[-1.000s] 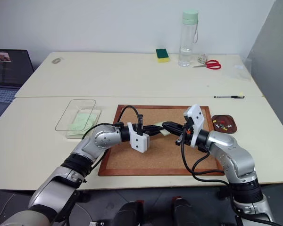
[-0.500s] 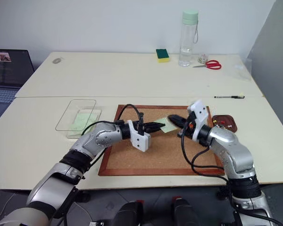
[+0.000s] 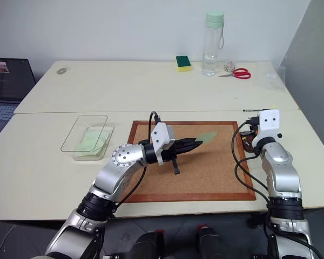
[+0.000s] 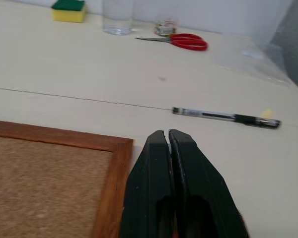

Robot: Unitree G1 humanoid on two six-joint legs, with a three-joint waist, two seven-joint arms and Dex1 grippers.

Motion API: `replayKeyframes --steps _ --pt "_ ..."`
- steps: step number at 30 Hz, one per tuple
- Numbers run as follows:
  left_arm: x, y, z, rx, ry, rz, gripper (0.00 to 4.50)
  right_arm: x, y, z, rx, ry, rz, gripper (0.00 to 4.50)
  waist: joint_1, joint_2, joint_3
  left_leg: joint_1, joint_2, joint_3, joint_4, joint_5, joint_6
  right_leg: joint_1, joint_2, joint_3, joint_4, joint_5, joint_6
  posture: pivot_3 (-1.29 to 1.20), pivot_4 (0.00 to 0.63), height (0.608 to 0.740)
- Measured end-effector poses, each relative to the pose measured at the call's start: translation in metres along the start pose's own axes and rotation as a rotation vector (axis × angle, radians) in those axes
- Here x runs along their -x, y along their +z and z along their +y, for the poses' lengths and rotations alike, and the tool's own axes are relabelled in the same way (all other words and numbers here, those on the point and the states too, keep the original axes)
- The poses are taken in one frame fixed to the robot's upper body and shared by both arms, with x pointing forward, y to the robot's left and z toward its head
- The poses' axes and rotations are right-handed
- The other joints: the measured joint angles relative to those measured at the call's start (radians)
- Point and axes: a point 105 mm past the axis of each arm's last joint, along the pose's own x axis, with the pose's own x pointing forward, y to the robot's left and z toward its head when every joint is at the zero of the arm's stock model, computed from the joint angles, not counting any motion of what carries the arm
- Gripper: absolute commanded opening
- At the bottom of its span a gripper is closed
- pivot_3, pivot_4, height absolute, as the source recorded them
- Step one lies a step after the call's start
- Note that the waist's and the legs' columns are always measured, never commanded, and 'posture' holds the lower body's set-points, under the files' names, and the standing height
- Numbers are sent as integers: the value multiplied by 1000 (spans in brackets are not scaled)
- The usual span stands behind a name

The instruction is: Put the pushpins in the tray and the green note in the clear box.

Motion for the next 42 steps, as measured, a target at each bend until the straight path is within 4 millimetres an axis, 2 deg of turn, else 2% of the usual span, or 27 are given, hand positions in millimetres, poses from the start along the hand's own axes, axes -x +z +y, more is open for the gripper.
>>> replayKeyframes --steps 5,12,19,29,32,36,40,42 --pt "3 -6 -4 44 -7 39 14 2 -13 -11 -57 -58 70 0 -2 0 0 0 0 0 0 0 0 0 0 0 0 0 0 0 150 740" --pt "5 -9 -4 41 -5 65 14 5 -25 -15 -108 -87 139 0 -2 0 0 0 0 1 0 0 0 0 0 1 0 0 0 0 150 740" --pt "5 -10 -5 42 -6 68 0 5 -34 -13 -156 -83 175 1652 -3 0 0 0 0 1 0 0 0 0 0 1 0 0 0 0 150 740" --pt "5 -10 -5 39 -6 71 0 4 -37 -15 -161 -85 184 3578 -3 0 0 0 0 1 0 0 0 0 0 1 0 0 0 0 150 740" --pt "5 -10 -4 38 -5 72 0 5 -35 -16 -152 -82 180 4311 -3 0 0 0 0 1 0 0 0 0 0 1 0 0 0 0 150 740" --pt "6 -11 -3 30 8 78 0 15 -35 -14 -76 12 159 4311 -3 0 0 0 0 1 0 0 0 0 0 1 -1 0 0 0 150 740" --pt "6 -13 3 23 50 88 0 27 -35 10 8 193 134 4311 -4 0 0 0 0 1 0 0 0 0 0 2 -1 0 0 0 150 740" --pt "7 -16 9 24 99 97 0 36 -28 25 27 304 90 4311 -5 0 0 0 0 1 0 0 0 0 0 2 -1 0 0 0 150 740"
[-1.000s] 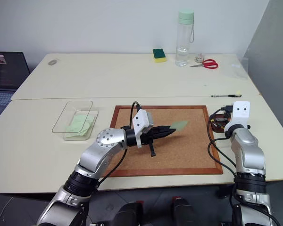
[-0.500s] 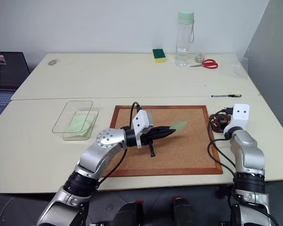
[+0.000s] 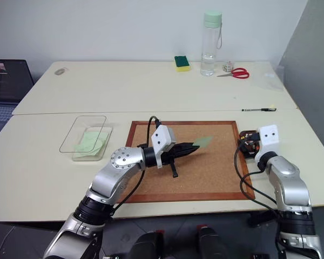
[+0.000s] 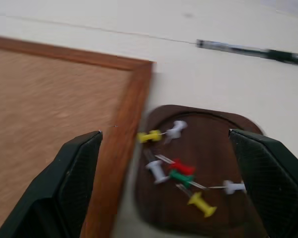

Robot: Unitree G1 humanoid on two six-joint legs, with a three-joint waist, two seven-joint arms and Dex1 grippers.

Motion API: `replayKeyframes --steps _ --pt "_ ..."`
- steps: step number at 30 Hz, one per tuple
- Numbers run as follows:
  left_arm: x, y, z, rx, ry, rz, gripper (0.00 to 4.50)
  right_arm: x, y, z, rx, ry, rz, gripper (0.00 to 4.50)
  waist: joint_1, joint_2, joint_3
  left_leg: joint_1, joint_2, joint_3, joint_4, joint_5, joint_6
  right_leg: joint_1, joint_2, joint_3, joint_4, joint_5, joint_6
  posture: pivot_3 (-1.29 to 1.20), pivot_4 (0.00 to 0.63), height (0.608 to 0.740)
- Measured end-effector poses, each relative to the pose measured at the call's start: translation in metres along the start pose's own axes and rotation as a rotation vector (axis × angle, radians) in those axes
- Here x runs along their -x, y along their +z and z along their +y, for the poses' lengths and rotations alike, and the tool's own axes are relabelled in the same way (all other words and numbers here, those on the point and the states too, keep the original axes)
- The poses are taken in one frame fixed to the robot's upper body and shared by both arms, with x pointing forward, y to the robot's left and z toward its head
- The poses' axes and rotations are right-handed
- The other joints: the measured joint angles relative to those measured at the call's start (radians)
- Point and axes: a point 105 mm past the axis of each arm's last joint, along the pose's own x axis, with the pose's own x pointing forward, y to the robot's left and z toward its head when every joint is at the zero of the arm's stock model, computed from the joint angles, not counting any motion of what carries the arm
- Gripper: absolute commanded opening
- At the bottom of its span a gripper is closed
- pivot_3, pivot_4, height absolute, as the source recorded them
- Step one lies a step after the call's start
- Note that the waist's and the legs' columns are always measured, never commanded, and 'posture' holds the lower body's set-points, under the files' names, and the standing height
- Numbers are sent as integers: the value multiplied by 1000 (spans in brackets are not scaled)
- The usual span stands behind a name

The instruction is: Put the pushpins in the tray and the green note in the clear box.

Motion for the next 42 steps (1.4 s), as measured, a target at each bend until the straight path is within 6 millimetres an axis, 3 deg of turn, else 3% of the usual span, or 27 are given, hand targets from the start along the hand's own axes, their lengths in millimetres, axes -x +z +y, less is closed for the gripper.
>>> replayKeyframes --steps 5,8,13,15,16,19,23,26,31,42 --pt "9 0 34 7 225 -3 0 14 34 51 37 287 -161 4311 -1 0 0 0 1 -1 0 0 0 0 1 -1 0 0 0 0 150 740" --pt "26 2 66 8 423 12 0 21 51 78 39 408 -239 4311 -1 0 0 0 1 -2 0 0 0 0 1 -1 0 0 0 0 150 740" --pt "72 5 110 19 776 45 0 28 66 101 33 502 -289 4311 2 -1 1 0 1 -3 0 0 0 0 0 -1 0 0 0 0 150 740" --pt "95 10 121 5 925 58 0 28 69 110 27 533 -297 4311 1 -2 1 0 2 -4 0 0 0 0 0 -1 0 0 0 0 150 740" --pt "116 15 127 -4 1049 60 0 28 72 117 14 559 -307 4311 2 -2 1 0 2 -5 0 0 0 0 0 -2 0 0 0 0 150 740" --pt "136 15 128 17 1177 67 0 28 77 123 4 583 -324 4311 6 -3 1 0 2 -6 0 0 0 0 -1 -2 0 0 0 0 150 740" --pt "172 -8 116 107 1408 150 0 27 85 130 6 610 -348 4311 9 -6 4 0 2 -7 0 0 0 1 -2 -3 0 0 0 0 150 740" --pt "187 -12 114 132 1497 179 0 25 84 130 2 613 -344 4311 19 -9 5 -1 2 -6 1 0 0 1 -2 -5 0 0 0 0 150 740" --pt "201 -11 112 146 1564 181 989 22 83 129 -11 611 -336 4371 23 -9 5 -1 1 -6 1 0 0 1 -2 -5 0 1 1 0 150 740" --pt "196 -14 111 164 1545 180 2995 19 80 126 -17 600 -324 4371 23 -9 5 -1 1 -5 1 0 0 1 -1 -4 0 1 1 0 150 740"
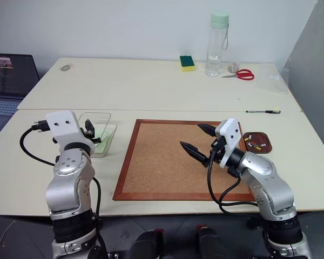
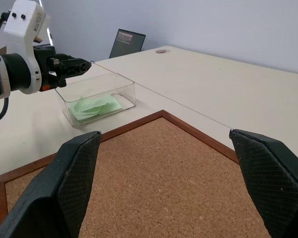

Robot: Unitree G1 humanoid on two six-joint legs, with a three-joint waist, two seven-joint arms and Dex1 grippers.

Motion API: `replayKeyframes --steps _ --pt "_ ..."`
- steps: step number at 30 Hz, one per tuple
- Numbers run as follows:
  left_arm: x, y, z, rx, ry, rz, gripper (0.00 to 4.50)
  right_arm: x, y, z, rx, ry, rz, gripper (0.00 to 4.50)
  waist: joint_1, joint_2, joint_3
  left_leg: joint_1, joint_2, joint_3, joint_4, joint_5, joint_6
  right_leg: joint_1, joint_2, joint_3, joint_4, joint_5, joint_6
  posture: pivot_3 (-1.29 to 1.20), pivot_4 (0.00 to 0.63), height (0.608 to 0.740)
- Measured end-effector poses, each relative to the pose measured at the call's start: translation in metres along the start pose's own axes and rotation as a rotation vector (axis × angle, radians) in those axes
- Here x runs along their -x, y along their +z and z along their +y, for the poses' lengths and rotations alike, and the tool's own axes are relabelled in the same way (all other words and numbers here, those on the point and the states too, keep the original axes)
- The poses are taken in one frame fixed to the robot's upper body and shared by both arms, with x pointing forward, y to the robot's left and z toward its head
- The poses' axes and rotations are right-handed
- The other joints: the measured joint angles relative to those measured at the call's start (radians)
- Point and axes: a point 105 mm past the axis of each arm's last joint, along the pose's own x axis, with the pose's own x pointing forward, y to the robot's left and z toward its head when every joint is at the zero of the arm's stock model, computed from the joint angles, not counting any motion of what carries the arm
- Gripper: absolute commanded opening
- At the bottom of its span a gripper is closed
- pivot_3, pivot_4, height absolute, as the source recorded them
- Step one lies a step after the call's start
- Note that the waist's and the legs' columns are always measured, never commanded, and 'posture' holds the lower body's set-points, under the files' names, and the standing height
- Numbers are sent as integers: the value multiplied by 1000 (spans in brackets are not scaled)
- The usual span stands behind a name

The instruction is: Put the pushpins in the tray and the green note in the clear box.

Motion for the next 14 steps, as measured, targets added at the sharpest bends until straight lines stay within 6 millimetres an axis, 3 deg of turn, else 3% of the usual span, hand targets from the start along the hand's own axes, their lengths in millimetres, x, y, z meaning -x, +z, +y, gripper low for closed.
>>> replayKeyframes --steps 4,6,10,14 --pt "3 1 -30 1 -178 -13 3696 2 -3 -8 6 -73 11 4371 1 0 0 0 0 0 0 0 0 0 0 0 0 0 0 0 150 740" --pt "10 0 -53 -1 -301 -27 3696 2 -7 -13 10 -133 27 4371 1 0 0 0 0 1 0 0 0 0 -1 1 0 0 0 0 150 740" --pt "50 -31 -103 -27 -616 0 3696 15 -38 -43 41 -440 151 4371 -1 0 -1 0 0 3 -1 0 0 -1 -1 4 0 0 -1 0 150 740" --pt "62 -39 -112 5 -685 -2 3696 26 -53 -53 52 -602 211 4371 -3 0 -1 1 1 4 -1 0 0 -2 0 4 0 0 -1 0 150 740"
